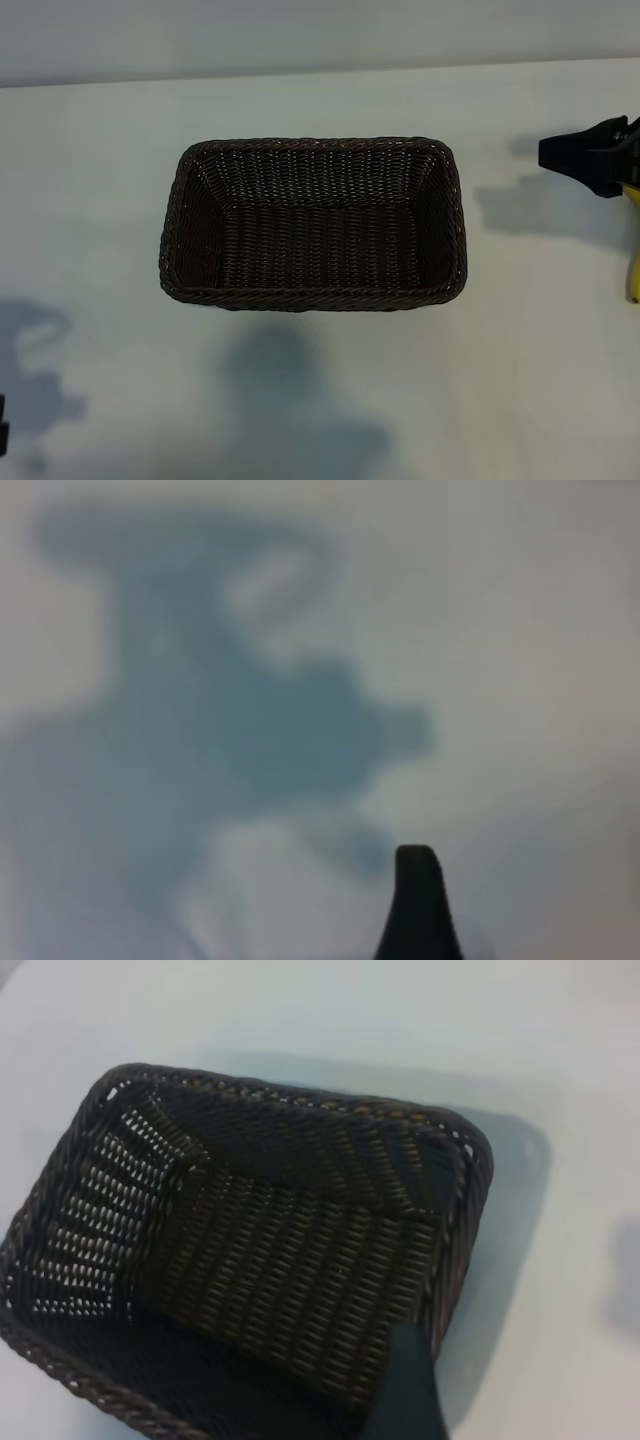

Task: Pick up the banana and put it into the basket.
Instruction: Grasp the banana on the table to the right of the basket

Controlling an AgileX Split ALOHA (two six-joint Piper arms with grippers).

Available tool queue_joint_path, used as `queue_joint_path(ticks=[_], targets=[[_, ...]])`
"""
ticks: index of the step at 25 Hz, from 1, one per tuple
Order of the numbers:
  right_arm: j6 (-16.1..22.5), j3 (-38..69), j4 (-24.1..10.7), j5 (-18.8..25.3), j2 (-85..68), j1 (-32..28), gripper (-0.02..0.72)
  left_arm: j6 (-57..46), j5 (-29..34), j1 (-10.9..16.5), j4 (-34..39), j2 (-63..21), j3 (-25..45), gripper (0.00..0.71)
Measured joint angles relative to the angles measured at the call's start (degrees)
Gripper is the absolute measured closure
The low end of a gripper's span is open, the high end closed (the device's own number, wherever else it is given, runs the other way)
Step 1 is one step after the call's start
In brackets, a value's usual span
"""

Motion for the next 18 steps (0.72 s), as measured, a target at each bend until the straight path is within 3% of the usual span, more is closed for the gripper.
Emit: queue_joint_path(ticks=[7, 15, 18], targets=[[0.00, 0.00, 0.00, 0.00, 0.00, 0.00, 0.132, 0.00, -0.14, 0.39, -0.12, -12.81, 0.17, 0.149], [0.05, 0.00, 0.00, -0.13, 0.00, 0.00, 0.132, -0.06, -0.14, 8.63, -0.12, -24.10, 0.17, 0.149], [0.05, 0.00, 0.00, -1.19, 0.00, 0.00, 0.132, -0.06, -0.14, 9.34, -0.07, -28.10, 0.17, 0.149]])
